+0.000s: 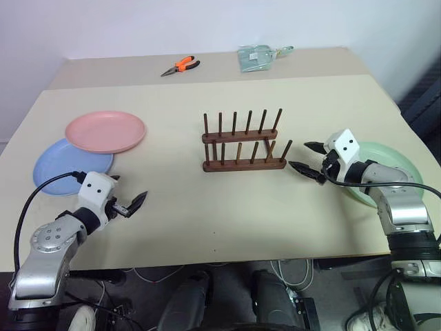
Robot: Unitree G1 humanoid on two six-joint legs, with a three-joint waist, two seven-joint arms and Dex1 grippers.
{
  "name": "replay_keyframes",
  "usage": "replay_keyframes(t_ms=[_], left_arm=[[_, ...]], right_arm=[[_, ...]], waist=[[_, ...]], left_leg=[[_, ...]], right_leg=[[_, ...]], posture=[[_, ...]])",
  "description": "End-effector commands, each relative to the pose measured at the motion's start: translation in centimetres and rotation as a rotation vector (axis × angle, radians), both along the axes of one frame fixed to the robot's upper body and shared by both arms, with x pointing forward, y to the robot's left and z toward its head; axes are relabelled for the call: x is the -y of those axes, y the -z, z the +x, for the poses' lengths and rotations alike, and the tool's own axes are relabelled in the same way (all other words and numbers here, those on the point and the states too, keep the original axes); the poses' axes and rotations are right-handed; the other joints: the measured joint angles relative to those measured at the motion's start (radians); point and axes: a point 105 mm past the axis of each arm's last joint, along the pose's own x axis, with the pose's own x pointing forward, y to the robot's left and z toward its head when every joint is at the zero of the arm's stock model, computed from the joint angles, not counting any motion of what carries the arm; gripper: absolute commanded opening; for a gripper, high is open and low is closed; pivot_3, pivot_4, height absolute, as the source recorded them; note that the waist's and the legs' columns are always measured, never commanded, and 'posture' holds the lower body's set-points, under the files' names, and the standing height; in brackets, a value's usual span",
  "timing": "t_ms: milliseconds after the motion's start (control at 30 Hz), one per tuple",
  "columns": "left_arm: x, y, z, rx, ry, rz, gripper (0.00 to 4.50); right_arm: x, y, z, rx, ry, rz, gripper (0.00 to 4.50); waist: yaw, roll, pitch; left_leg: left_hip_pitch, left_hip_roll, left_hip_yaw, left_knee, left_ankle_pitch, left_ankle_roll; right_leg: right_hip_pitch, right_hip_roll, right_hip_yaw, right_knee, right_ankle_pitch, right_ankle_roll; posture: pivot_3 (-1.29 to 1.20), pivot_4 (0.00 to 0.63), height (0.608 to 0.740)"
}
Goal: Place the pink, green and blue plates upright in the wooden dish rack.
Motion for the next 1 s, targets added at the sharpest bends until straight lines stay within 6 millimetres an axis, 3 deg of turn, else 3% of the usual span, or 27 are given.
replay_keyframes(t_ms=[33, 133, 433, 567, 667, 767, 833, 1000], left_arm=[[0.4, -0.9, 0.3, 0.039, 0.022, 0.015, 4.50], [1.1, -0.7, 0.6, 0.036, 0.050, 0.004, 4.50], [7.5, 1.0, 3.8, -0.077, 0.374, -0.050, 4.50], [10.3, 1.3, 7.0, -0.085, 0.470, -0.037, 4.50], [13.6, 2.0, 9.4, -0.106, 0.552, -0.025, 4.50], [15.8, 2.9, 9.6, -0.150, 0.649, -0.031, 4.50], [16.2, 3.7, 9.5, -0.168, 0.683, -0.010, 4.50], [16.0, 4.1, 9.2, -0.166, 0.712, -0.018, 2.27]], right_arm=[[-0.4, -1.1, 0.0, 0.057, -0.016, -0.009, 3.77], [-0.6, -0.7, -0.1, 0.061, -0.016, -0.034, 3.77], [-1.7, 0.1, -1.4, 0.074, -0.022, -0.068, 3.77], [-2.0, -0.1, -2.7, 0.098, 0.012, -0.053, 3.77], [-1.3, 0.1, -4.7, 0.103, 0.078, -0.049, 3.77], [-0.9, 0.5, -6.0, 0.093, 0.123, -0.055, 3.77], [-0.8, 0.6, -6.5, 0.090, 0.144, -0.058, 3.77], [-0.4, 1.0, -7.3, 0.077, 0.173, -0.060, 3.83]], waist=[[-0.001, 0.000, 0.000], [-0.001, 0.000, 0.000], [0.003, 0.000, 0.000], [0.018, -0.001, 0.000], [0.029, 0.000, -0.001], [0.034, -0.001, -0.002], [0.030, -0.001, -0.003], [0.020, -0.001, -0.005]], left_leg=[[0.000, 0.000, 0.000, 0.000, 0.000, 0.000], [0.000, 0.000, 0.000, 0.000, 0.000, 0.000], [0.000, 0.000, 0.001, 0.001, 0.000, 0.000], [0.000, 0.000, 0.001, 0.002, 0.000, 0.000], [0.000, -0.001, 0.003, 0.003, -0.001, 0.002], [-0.001, -0.002, 0.003, 0.005, -0.002, 0.004], [-0.001, -0.001, 0.005, 0.005, -0.003, 0.005], [0.001, -0.001, 0.005, 0.006, -0.003, 0.005]], right_leg=[[0.000, 0.000, 0.000, 0.000, 0.000, 0.000], [0.000, 0.000, 0.000, 0.000, 0.000, 0.000], [0.000, 0.000, 0.000, 0.000, 0.000, 0.000], [0.000, 0.001, 0.000, 0.001, 0.001, 0.001], [0.000, 0.000, 0.002, 0.000, 0.002, 0.002], [0.001, 0.000, 0.001, -0.001, 0.003, 0.005], [0.002, -0.001, 0.003, -0.002, 0.003, 0.005], [0.004, 0.000, 0.003, -0.002, 0.003, 0.006]], posture=[[0.00, 0.150, 0.739], [0.00, 0.150, 0.739], [0.00, 0.150, 0.739], [0.00, 0.150, 0.739], [0.00, 0.150, 0.739], [0.00, 0.150, 0.739], [0.00, 0.150, 0.739], [0.00, 0.150, 0.739]])
